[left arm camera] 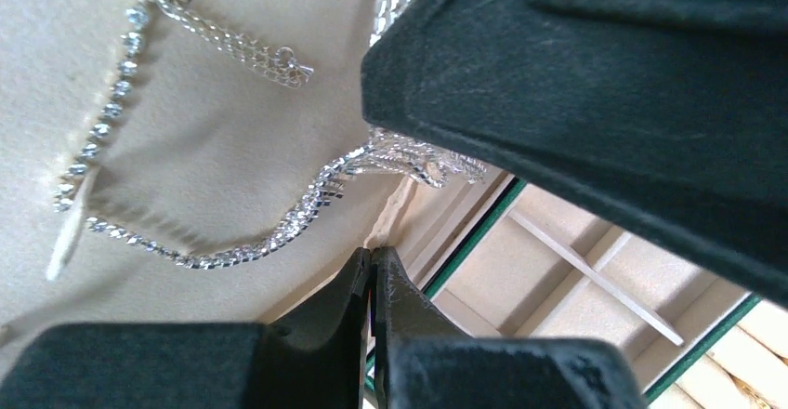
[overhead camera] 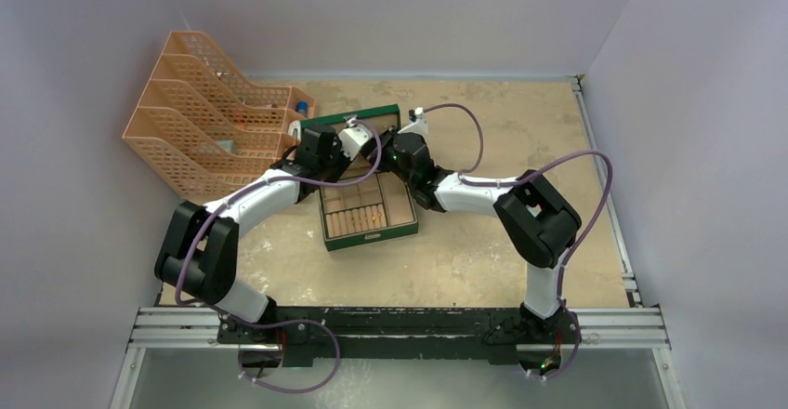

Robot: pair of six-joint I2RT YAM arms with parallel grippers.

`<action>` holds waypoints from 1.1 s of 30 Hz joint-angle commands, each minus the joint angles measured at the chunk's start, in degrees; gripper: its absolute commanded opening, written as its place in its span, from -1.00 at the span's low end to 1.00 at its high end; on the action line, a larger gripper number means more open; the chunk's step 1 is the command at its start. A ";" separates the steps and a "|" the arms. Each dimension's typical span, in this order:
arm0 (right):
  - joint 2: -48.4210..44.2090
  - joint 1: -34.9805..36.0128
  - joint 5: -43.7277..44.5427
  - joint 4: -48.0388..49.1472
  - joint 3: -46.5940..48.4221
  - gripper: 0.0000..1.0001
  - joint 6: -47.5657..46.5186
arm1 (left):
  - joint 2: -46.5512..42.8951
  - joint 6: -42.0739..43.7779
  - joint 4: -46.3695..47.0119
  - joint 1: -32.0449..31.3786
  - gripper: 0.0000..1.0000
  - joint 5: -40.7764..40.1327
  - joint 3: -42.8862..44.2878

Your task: Organize the mixed jewelry

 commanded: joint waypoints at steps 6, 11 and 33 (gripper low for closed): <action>1.92 0.06 1.24 2.43 4.49 -1.00 -0.04 | -1.44 -0.38 -3.21 -0.60 -1.00 8.18 0.21; 3.52 0.10 2.47 1.44 5.73 -1.00 -0.48 | -1.68 -0.15 -3.38 -0.56 -1.00 8.71 0.31; -0.98 0.06 7.03 -9.23 6.22 -0.29 0.47 | -8.61 -9.71 -4.57 -0.25 -1.00 12.19 3.41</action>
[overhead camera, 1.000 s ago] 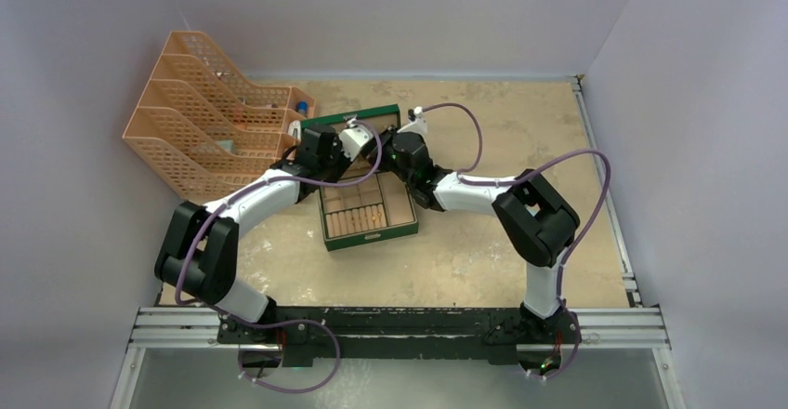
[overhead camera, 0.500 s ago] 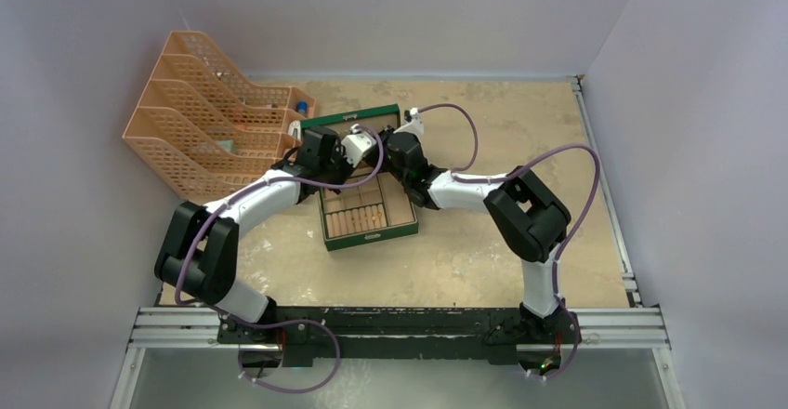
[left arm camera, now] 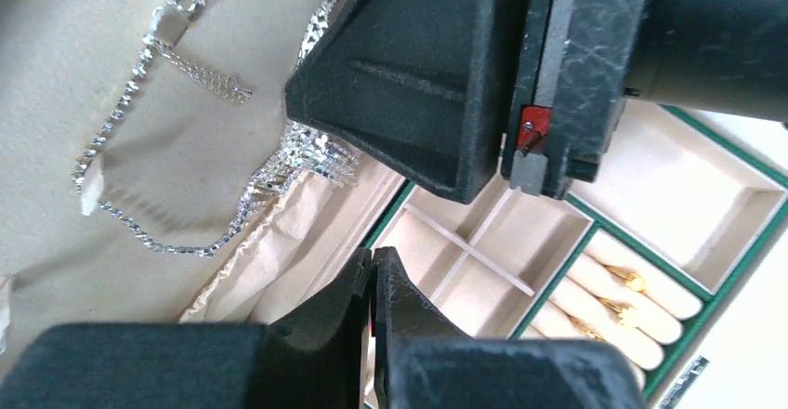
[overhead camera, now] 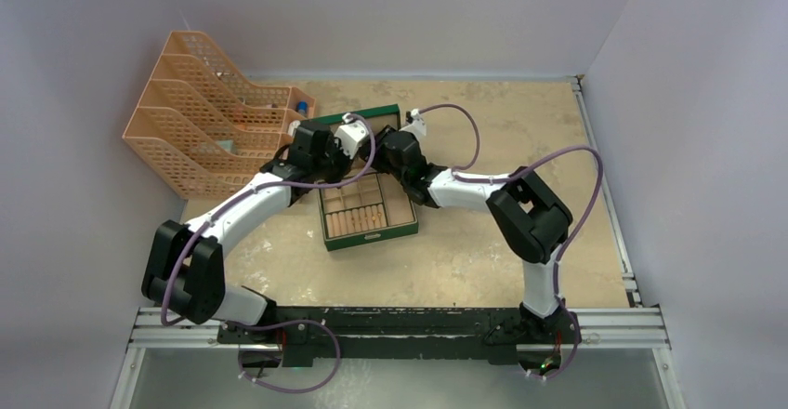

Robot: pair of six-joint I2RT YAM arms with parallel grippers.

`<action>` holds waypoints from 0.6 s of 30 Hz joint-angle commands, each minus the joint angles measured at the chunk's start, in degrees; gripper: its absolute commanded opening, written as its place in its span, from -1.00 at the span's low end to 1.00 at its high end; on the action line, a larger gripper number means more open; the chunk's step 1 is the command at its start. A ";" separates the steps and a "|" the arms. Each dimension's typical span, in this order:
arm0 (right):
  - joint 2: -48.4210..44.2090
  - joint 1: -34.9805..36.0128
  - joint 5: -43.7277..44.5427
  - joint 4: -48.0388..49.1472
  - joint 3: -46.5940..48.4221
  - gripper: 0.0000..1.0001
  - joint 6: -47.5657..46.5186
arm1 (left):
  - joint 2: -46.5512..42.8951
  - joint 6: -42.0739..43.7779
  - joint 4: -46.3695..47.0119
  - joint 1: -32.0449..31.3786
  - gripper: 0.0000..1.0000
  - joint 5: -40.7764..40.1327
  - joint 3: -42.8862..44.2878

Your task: Organize the mixed jewelry

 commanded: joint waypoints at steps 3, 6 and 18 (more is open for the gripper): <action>-6.18 -0.01 3.15 -3.57 1.72 -0.22 0.27 | -3.34 -6.69 0.76 0.12 -1.00 4.81 2.53; -8.09 0.00 3.23 -3.78 0.58 -0.17 0.46 | -3.62 -8.84 0.90 0.12 -1.00 5.47 2.72; -14.58 -0.33 6.79 -7.95 -6.33 -0.29 7.62 | -8.80 -18.90 1.96 0.12 -0.99 -3.20 2.61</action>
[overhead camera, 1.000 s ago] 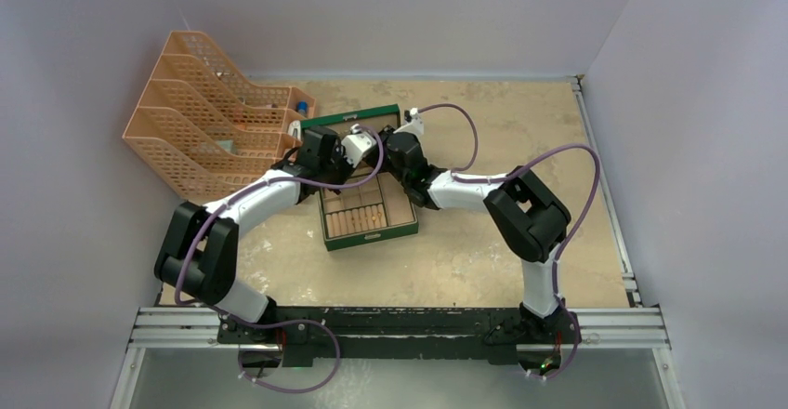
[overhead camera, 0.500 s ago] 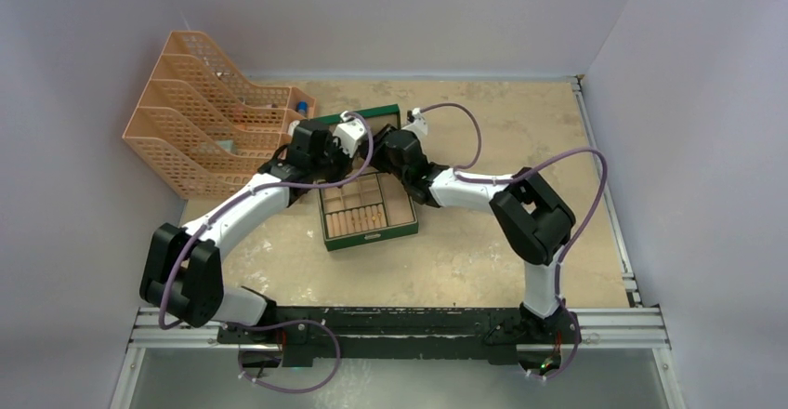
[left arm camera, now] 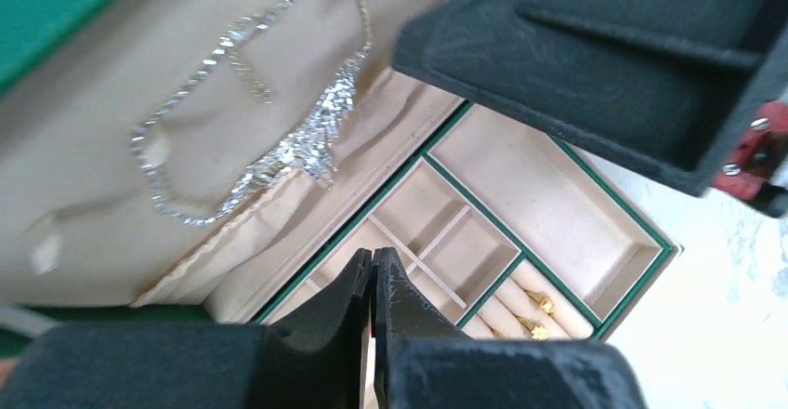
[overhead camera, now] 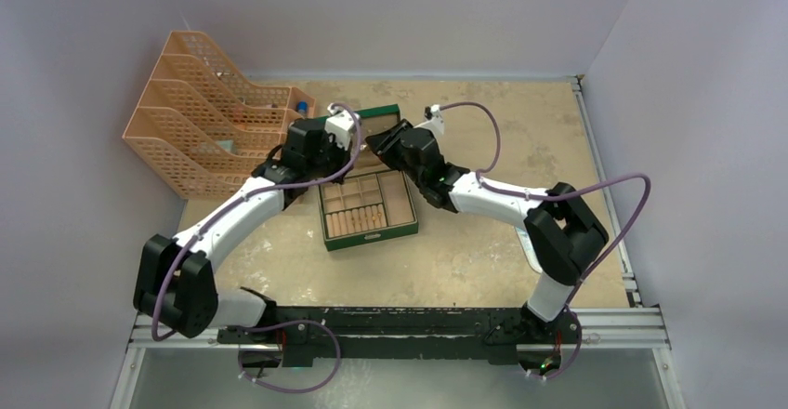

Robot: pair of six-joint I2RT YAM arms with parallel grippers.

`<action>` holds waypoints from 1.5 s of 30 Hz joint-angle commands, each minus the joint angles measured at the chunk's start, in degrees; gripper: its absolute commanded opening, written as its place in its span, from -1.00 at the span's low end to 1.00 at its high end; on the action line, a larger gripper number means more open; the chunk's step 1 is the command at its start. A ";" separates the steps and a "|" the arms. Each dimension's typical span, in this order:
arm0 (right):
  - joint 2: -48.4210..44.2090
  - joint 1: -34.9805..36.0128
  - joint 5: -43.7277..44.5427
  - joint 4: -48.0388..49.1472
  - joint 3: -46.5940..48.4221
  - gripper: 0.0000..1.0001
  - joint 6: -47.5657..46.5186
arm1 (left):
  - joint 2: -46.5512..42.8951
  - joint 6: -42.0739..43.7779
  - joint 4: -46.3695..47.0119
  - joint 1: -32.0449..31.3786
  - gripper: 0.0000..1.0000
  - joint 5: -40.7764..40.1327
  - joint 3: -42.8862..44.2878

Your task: Organize the mixed jewelry

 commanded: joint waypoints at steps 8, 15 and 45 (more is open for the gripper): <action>2.15 -0.27 8.79 -8.72 1.86 -0.30 9.56 | -10.88 -14.65 1.64 0.13 -0.69 -13.85 1.57; 6.30 -0.30 8.67 -9.23 5.53 -0.31 10.50 | -12.31 -17.22 1.27 0.12 -0.56 -12.47 1.92; 12.33 -0.31 6.16 -5.65 8.39 -0.30 11.20 | -9.49 -25.23 -0.39 0.12 -0.48 -15.27 3.15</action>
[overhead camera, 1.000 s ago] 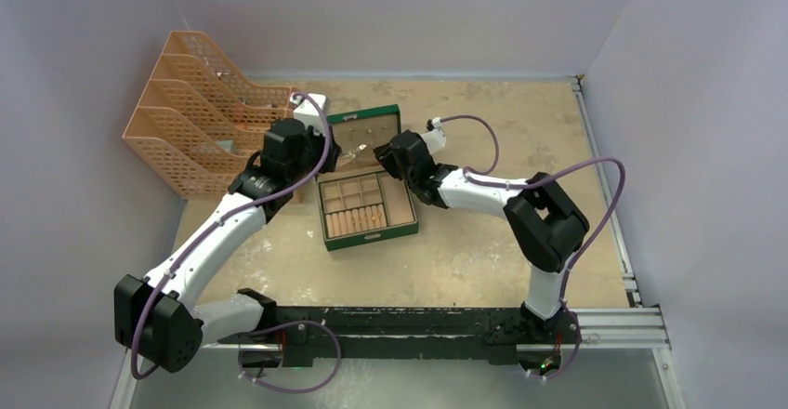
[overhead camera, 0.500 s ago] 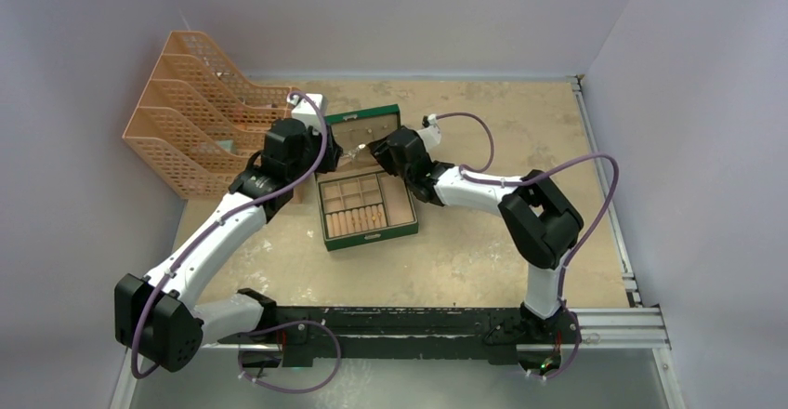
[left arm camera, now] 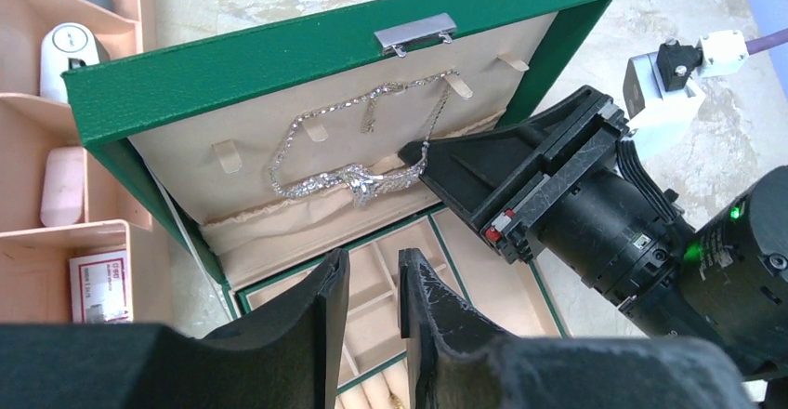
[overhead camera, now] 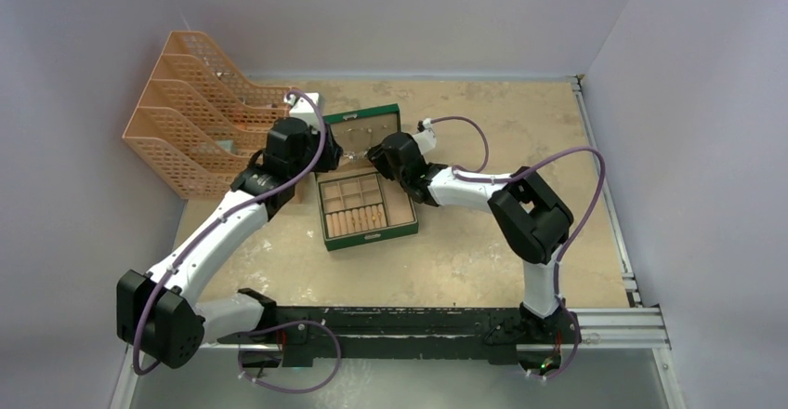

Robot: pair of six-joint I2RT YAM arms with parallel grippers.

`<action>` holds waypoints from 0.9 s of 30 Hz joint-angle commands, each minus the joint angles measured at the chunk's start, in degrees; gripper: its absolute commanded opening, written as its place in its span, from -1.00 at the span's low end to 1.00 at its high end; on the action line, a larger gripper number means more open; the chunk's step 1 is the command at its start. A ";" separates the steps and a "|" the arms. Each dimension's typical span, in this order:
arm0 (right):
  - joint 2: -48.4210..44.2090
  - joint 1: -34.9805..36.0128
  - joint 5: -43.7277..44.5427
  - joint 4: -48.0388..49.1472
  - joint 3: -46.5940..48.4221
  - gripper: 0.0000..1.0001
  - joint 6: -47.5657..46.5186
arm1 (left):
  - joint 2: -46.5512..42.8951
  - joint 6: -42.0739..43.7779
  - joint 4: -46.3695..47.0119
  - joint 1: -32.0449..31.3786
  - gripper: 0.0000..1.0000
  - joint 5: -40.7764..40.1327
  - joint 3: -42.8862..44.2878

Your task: Organize the mixed jewelry

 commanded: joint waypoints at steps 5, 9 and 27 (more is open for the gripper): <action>-0.29 -0.14 0.26 2.24 2.39 -0.26 1.43 | 2.55 -5.51 -0.12 0.12 -0.44 -1.77 3.64; 0.26 -0.18 -0.60 2.97 4.03 -0.27 0.91 | 3.13 -7.29 0.39 0.12 -0.38 -2.78 3.60; 1.33 -0.20 -0.11 -3.56 2.98 -1.00 2.23 | 10.11 -14.35 9.21 0.04 -0.15 1.15 0.22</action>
